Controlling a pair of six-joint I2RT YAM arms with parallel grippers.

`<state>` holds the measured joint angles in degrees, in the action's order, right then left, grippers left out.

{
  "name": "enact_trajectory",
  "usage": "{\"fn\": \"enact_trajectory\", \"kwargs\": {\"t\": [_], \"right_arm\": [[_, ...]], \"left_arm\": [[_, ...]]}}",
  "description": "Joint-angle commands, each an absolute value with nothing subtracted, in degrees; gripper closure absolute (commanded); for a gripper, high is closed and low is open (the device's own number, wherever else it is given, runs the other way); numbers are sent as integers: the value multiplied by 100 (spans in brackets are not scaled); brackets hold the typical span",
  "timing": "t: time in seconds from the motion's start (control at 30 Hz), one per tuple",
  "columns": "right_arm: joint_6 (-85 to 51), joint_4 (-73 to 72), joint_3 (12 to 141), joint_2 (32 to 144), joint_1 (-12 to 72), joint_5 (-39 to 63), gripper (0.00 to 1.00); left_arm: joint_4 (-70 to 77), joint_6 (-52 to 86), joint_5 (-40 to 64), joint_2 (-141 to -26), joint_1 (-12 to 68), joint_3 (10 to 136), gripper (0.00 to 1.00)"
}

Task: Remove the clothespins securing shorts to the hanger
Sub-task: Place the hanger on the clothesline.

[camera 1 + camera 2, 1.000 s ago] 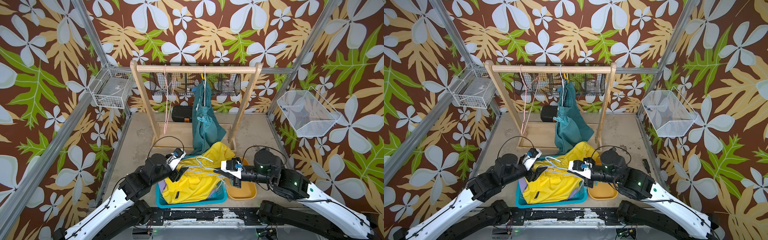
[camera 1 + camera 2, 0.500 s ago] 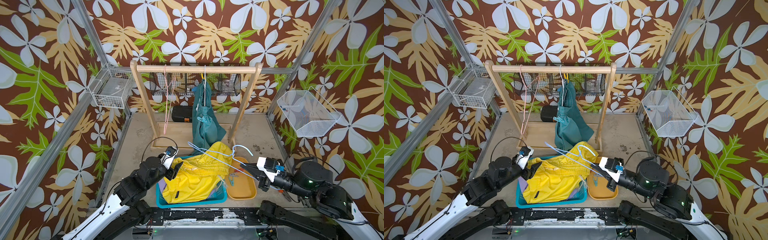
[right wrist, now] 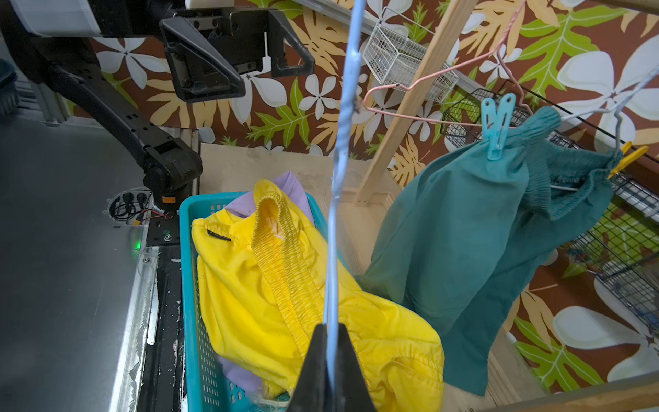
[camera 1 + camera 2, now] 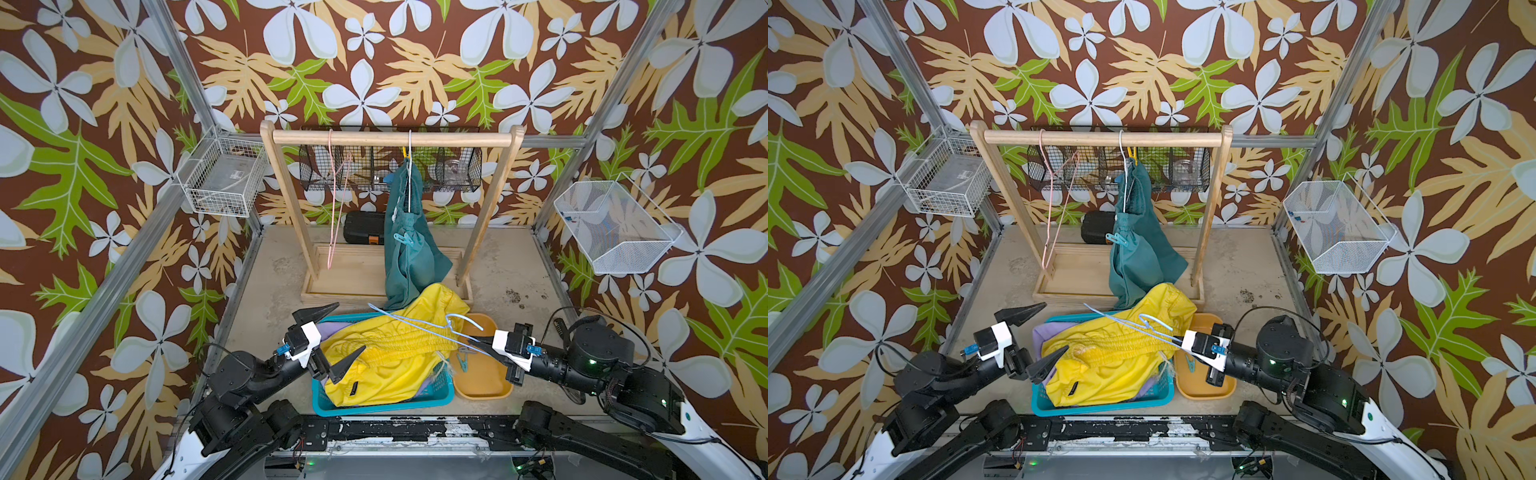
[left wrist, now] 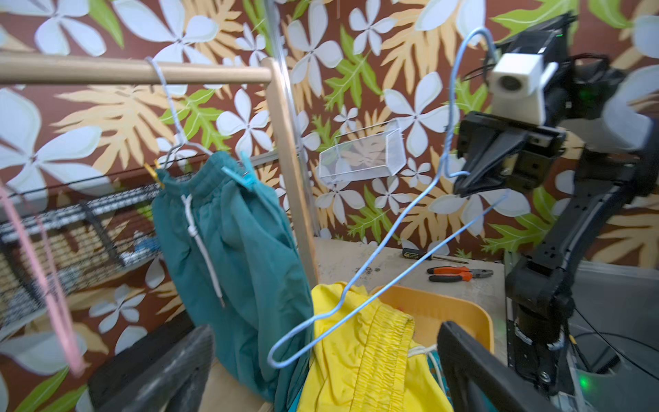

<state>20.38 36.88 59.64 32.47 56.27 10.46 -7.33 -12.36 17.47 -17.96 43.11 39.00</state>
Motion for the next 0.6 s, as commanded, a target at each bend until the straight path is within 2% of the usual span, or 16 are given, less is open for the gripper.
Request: {"fn": "enact_trajectory", "kwargs": {"t": [0.0,0.27,0.33,0.43,0.57], "right_arm": [[2535,3508,5888,3230,5634,1356,100],[2935,3592,5846,3357,5633,1560,100],[2997,3562,5849,3388,5634,1660,100],[3096,3489,5804,3424,5633,1796,100],[3221,3417,5782,3528,5628,1950,100]], "left_arm": [[-920,-1971,3164,-2076,4306,4013,0],[-1355,-2696,3753,-2997,4307,4306,0],[-1345,-2720,3761,-3161,4315,4361,3],[-1234,-2690,3898,-3410,4324,4395,12],[-1099,-2755,3766,-3660,4417,4351,29]]}}
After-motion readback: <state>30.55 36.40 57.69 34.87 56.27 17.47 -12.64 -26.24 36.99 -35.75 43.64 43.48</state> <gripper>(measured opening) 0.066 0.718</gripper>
